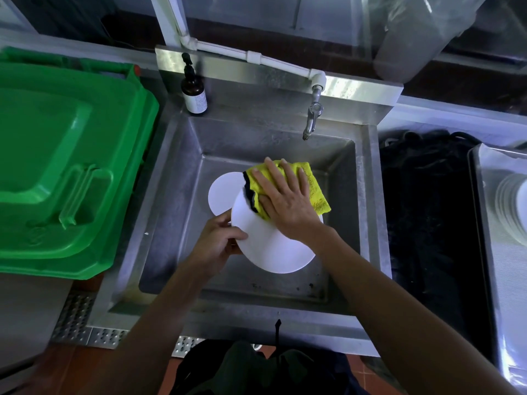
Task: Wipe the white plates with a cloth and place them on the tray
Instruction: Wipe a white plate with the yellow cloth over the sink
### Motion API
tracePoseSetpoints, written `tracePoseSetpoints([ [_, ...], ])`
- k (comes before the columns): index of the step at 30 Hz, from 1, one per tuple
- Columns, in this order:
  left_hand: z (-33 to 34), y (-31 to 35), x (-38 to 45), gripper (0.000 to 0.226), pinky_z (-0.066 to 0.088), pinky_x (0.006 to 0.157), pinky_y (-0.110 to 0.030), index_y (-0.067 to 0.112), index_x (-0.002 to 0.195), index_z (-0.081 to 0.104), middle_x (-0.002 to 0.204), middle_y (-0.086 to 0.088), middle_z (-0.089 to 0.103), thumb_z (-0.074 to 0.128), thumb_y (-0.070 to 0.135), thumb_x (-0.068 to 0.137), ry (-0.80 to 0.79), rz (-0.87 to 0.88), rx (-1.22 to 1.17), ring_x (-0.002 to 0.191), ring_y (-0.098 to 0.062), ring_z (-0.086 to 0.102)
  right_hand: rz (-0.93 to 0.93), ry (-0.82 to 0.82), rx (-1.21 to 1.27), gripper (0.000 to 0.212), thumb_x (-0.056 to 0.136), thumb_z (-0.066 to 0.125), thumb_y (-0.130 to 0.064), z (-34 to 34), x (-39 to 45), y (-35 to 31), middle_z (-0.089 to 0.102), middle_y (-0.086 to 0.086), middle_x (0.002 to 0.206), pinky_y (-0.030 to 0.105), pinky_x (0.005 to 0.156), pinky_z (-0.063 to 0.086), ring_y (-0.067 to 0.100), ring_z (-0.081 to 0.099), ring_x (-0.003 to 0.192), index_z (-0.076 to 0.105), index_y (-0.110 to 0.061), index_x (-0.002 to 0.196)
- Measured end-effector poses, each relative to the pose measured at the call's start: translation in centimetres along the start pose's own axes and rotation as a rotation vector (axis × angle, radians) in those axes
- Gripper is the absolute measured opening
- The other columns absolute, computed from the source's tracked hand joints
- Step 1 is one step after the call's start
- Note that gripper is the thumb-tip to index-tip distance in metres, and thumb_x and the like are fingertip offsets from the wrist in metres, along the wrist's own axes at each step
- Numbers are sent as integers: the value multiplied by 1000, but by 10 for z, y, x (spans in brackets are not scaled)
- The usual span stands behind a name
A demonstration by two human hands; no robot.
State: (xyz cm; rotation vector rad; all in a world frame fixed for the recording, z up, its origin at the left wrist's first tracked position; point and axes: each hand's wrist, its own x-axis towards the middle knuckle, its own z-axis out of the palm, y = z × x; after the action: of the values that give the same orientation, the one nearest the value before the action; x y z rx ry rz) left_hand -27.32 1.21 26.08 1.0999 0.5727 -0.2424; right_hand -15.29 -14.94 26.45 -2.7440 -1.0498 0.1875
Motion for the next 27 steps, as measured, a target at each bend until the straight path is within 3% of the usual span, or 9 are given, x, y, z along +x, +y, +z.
tracePoseSetpoints([
  [4, 3, -9, 1, 52, 59, 69, -40, 22, 113, 75, 119, -13, 71, 64, 4, 66, 104, 31, -82, 110, -38, 64, 122, -27, 40, 56, 106, 15, -48, 2, 2, 10, -5, -6, 169, 59, 122, 2, 29, -8, 155, 0, -38, 159],
  [9, 5, -9, 6, 55, 58, 70, -41, 21, 117, 74, 118, -14, 72, 63, 3, 66, 161, 75, -134, 105, -36, 67, 219, -26, 106, 57, 107, 19, -47, 7, -3, 9, -12, -8, 168, 57, 122, -5, 26, -16, 154, -2, -38, 159],
  [15, 1, -6, 11, 61, 56, 84, -57, 19, 123, 71, 123, -19, 69, 64, 3, 65, 182, 131, -162, 104, -40, 67, 293, -40, 187, 58, 108, 25, -43, 24, -22, -5, -10, -6, 168, 58, 122, -4, 26, -17, 154, 0, -36, 160],
  [20, 0, -8, 16, 61, 55, 87, -59, 15, 126, 69, 125, -21, 69, 63, 0, 67, 182, 128, -206, 107, -43, 67, 305, -6, 234, 59, 108, 26, -42, 39, -31, -25, -6, -5, 169, 56, 121, -9, 27, -16, 154, 3, -34, 161],
  [27, 5, -7, 26, 51, 56, 72, -34, 11, 125, 70, 116, -17, 72, 58, -5, 79, 190, 119, -259, 99, -32, 68, 266, -21, 281, 60, 104, 13, -49, 49, -35, -58, -9, -4, 169, 58, 121, -3, 29, -17, 154, 2, -34, 161],
])
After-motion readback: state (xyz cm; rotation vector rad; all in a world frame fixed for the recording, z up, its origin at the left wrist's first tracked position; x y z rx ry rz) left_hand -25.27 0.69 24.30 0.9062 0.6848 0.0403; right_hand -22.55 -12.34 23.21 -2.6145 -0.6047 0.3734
